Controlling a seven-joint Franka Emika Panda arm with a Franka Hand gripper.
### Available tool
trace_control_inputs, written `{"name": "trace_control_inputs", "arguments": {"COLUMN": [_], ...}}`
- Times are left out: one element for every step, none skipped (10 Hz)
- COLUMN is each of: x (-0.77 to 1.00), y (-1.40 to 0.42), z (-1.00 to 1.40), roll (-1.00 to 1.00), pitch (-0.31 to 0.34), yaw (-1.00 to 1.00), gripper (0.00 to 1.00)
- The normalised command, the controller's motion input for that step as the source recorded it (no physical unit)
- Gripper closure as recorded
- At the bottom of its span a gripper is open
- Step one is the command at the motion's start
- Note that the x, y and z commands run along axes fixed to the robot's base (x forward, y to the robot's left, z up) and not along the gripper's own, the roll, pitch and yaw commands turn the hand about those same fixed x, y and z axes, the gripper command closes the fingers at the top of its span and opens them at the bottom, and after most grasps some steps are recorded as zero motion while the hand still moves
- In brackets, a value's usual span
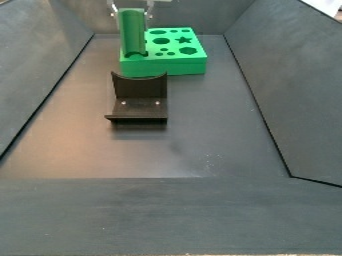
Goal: Pick up the arch object. Move up. Place the arch object on the fixture. Regrasp the arch object. Rotate the arch object. Move to above the board. Insert the arch object.
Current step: Insert the arch object.
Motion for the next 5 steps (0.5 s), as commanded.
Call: {"name": "trace_control_inputs", "arguments": {"x": [-0.07,0.0,0.0,0.1,0.08], "y": [0.03,-0.01,-0.11,-0.15,-0.15], "z": [-0.17,-0.15,-0.16,-0.19,-0.2], "roll": [-0.08,-0.09,-0.1,-0.08,-0.04], "pitch": [-0.021,-0.034,-0.039,-0.013,0.0], "yaw": [-0.06,0.0,0.0,0.12,0.16], "gripper": [1.0,1.0,1.0,1.0,1.0]}}
